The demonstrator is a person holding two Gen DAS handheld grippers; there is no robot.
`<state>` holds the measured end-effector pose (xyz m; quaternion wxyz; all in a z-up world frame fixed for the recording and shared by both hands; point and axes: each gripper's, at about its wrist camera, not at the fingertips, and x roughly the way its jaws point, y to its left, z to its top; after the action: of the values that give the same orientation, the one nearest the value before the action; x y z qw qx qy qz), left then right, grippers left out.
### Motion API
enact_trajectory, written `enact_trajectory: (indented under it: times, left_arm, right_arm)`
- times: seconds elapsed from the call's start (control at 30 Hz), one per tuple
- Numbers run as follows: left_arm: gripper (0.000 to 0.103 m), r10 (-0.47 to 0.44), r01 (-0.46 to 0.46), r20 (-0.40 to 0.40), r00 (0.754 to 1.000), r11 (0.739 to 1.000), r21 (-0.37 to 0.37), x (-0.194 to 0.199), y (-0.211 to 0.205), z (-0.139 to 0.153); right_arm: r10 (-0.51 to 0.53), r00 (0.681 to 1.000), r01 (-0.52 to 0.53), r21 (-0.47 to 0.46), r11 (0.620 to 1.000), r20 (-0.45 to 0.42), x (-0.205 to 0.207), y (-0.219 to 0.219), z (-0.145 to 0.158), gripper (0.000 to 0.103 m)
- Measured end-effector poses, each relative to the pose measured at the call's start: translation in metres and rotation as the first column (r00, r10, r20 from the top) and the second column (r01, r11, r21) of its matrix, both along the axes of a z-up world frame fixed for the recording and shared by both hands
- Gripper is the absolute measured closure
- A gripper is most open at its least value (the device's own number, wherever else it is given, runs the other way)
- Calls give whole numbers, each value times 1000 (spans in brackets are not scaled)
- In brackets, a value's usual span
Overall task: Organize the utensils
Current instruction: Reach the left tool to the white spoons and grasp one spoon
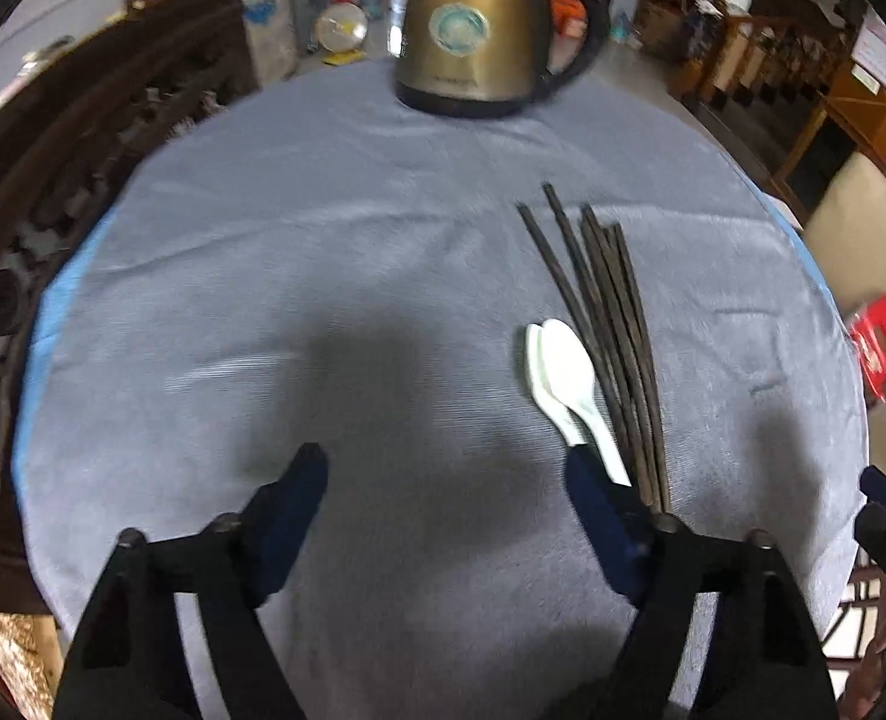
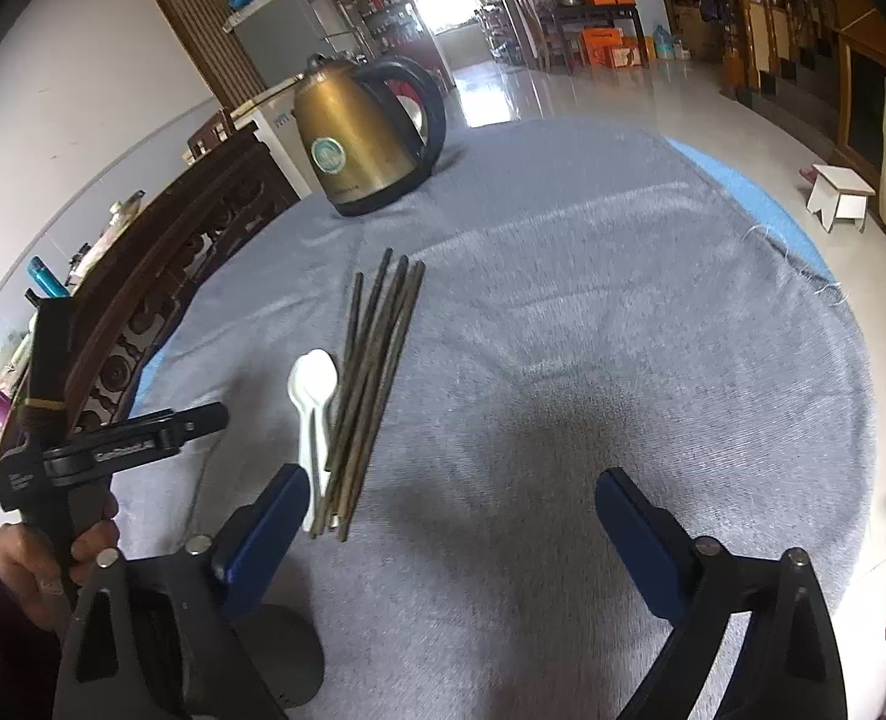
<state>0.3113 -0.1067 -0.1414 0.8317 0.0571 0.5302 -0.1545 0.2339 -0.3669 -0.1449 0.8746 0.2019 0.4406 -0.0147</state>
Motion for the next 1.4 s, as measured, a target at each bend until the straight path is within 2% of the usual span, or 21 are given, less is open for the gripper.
enact_trajectory:
  times: [0.07,0.2,0.3,0.37,0.6,0.83,0.87,0.93,1.17,1.27,1.4]
  left_arm:
    - [37,-22,22,-20,1000,1000,-12,5,-6,-9]
    - [40,-38,36,-59,997,998,-43,15,-12,-24]
    - [48,-57,53,-81,995,997,-51,22,-17,-33]
    - [48,-66,60,-95,993,996,-63,25,-20,-38]
    - [48,-81,77,-60,995,995,-61,39,-33,-39]
    - [48,-98,93,-40,994,990,-102,51,-45,-39]
    - [51,-100,95,-40,994,988,-120,51,-45,-38]
    - [89,-110,101,-45,993,982,-157,54,-46,-39]
    - [99,-129,128,7,992,977,-172,51,-47,-42]
    - [101,-109,113,30,994,975,-193,51,-34,-37]
    - [101,-108,117,63,992,980,-162,47,-20,-29]
  right_arm:
    - [9,1000,-9,5,1000,-14,3,-1,-7,14]
    - [15,999,-15,6,1000,-41,6,-3,-20,17]
    - [12,999,-11,10,1000,-52,7,-4,-26,17]
    - [11,998,-10,13,1000,-60,10,-4,-30,17]
    - [19,997,-19,13,1000,-70,18,2,-35,17]
    - [28,997,-28,-6,1000,-67,23,6,-36,17]
    - [27,997,-28,-5,1000,-67,24,6,-36,17]
    - [24,997,-25,-5,1000,-68,24,6,-37,17]
    - [32,998,-33,-24,999,-51,40,6,-35,17]
    - [77,997,-77,-12,997,-28,61,13,-32,17]
    - [147,989,-147,-16,989,17,88,28,-31,17]
